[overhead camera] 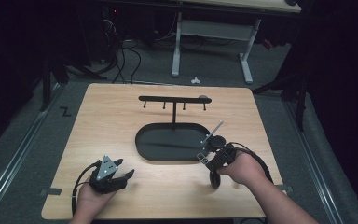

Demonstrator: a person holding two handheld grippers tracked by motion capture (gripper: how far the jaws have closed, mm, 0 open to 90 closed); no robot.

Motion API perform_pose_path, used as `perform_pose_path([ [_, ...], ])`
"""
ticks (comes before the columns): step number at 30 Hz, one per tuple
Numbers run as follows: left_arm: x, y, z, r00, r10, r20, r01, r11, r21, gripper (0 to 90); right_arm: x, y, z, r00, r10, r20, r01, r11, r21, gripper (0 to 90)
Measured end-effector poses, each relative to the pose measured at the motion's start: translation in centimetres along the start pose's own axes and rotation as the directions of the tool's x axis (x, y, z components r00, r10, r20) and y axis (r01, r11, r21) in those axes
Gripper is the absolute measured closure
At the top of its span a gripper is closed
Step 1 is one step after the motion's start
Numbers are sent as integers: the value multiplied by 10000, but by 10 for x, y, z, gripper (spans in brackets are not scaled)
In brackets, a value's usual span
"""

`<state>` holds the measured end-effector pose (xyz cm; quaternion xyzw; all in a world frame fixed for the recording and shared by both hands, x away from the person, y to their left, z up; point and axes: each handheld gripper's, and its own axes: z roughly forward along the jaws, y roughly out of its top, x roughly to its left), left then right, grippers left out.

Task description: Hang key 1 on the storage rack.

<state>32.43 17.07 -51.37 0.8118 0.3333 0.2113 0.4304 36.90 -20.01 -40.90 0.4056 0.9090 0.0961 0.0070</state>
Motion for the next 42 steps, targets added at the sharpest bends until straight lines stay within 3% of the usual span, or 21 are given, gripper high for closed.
perform_pose_path([
  [8,2,0,2,9999,-100,51,100,9999,-14,396,2,16,-12,10000,-1,38,2,9991,-429,805],
  [14,0,1,-2,10000,-1,53,2,9999,-112,395,6,20,-21,9996,-63,287,75,9990,-444,805],
  [17,1,1,-3,10000,32,42,-31,9999,-141,395,5,20,-26,9998,-98,177,110,9975,-698,805],
  [28,1,-1,-1,10000,-16,67,16,10000,-31,395,-6,20,-36,9995,293,111,-282,9961,-834,805],
  [29,0,-1,-1,10000,-42,69,43,10000,-54,395,-8,21,-38,9999,93,134,-81,9960,-891,805],
  [33,-1,1,-1,9999,62,113,-60,9999,-134,395,-10,26,-49,9993,246,279,-217,9945,-1020,805],
  [42,-1,1,-2,9996,187,221,-182,9995,-249,394,-10,37,-55,9985,288,460,-237,9939,-1079,805],
])
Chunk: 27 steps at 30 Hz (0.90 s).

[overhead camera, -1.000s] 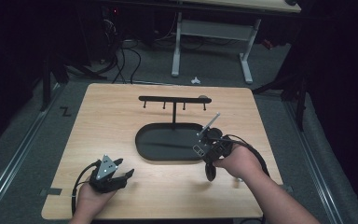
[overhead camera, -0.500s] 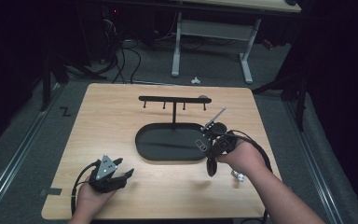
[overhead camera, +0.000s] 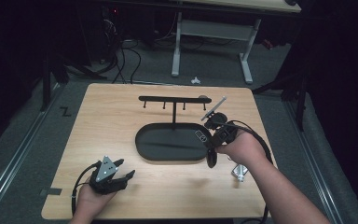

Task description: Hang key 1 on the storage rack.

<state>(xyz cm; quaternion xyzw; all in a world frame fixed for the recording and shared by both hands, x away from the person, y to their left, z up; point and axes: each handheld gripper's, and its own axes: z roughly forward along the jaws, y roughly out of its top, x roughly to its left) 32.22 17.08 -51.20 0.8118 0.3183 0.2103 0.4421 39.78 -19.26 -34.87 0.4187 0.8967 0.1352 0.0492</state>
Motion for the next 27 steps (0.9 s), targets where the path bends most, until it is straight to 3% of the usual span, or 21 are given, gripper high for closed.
perform_pose_path([
  [4,1,0,2,10000,46,9,-46,9999,114,393,1,3,-1,9999,170,-2,-170,9998,-101,805],
  [7,0,-1,0,10000,8,40,-9,9999,164,393,-2,9,-1,10000,-68,-7,67,9998,-190,805],
  [13,-3,0,2,9999,166,28,-166,9997,158,393,-1,17,-7,10000,21,3,-21,9989,-458,805],
  [22,-2,-1,0,9999,100,36,-100,9998,158,393,-1,32,-9,9999,-72,86,78,9974,-714,805],
  [25,-3,-1,-1,9999,117,36,-117,9998,151,394,1,37,-9,9998,164,61,-160,9976,-679,805],
  [27,-2,-1,-2,9999,129,50,-129,9998,150,394,0,44,-10,9997,-88,220,104,9972,-739,805],
])
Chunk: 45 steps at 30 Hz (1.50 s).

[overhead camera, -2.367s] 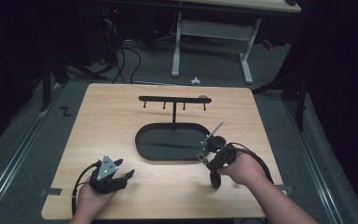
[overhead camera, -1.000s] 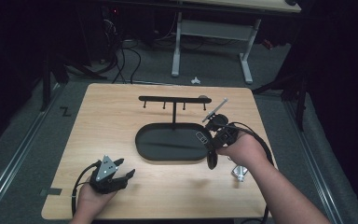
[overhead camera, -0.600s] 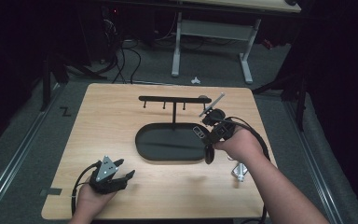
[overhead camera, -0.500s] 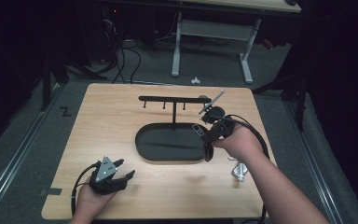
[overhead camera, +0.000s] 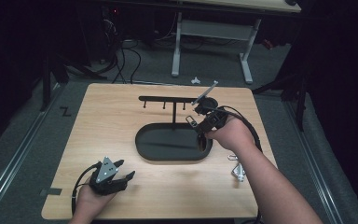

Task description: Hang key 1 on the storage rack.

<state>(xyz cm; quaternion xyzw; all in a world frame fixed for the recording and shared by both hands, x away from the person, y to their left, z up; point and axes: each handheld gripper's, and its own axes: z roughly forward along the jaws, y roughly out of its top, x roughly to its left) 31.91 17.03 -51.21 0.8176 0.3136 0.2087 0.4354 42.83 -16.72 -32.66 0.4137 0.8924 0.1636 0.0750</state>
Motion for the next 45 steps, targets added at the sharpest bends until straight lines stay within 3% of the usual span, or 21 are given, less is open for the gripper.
perform_pose_path([
  [14,1,-1,-1,10000,-70,-6,70,10000,-52,394,-12,24,6,9986,532,31,-531,9981,-305,805],
  [23,2,-1,-2,10000,-87,29,87,10000,-23,394,-11,33,11,9987,466,186,-459,9984,-329,805],
  [45,2,-2,-1,10000,-7,86,6,10000,72,394,-16,40,34,9958,765,504,-750,9967,-305,802],
])
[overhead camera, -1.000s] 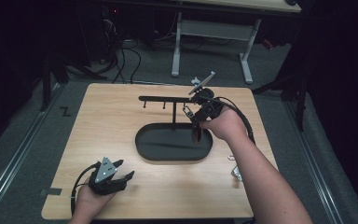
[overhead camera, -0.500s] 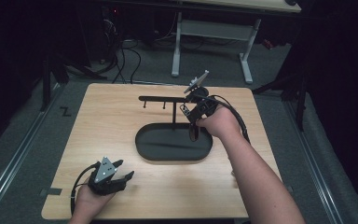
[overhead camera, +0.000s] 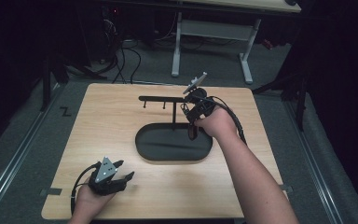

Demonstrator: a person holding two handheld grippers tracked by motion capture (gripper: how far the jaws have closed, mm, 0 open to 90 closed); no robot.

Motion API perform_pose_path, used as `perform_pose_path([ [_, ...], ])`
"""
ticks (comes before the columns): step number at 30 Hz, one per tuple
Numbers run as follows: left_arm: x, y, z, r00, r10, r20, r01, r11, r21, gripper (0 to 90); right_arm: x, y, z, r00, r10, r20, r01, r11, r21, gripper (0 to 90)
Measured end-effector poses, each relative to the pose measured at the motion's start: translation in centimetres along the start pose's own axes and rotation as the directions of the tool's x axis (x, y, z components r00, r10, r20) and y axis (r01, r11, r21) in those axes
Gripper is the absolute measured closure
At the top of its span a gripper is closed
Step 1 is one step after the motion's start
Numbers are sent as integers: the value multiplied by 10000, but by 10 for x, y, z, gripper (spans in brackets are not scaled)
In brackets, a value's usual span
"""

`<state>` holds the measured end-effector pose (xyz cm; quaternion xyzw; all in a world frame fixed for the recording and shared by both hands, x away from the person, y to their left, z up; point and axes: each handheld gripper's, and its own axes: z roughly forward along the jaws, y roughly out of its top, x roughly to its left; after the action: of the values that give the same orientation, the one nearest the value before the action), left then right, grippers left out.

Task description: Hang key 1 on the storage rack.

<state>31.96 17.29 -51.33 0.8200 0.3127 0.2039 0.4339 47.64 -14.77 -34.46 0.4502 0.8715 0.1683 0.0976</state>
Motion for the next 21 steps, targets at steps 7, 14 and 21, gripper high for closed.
perform_pose_path([
  [7,0,0,0,10000,10,2,-10,10000,8,394,-3,0,4,9999,142,-60,-143,9998,-124,799],
  [14,0,0,0,10000,12,-2,-12,10000,-1,394,-1,1,10,9998,167,57,-167,9998,57,796],
  [21,1,0,0,10000,12,2,-12,10000,9,394,0,2,15,9999,167,32,-167,9998,60,794],
])
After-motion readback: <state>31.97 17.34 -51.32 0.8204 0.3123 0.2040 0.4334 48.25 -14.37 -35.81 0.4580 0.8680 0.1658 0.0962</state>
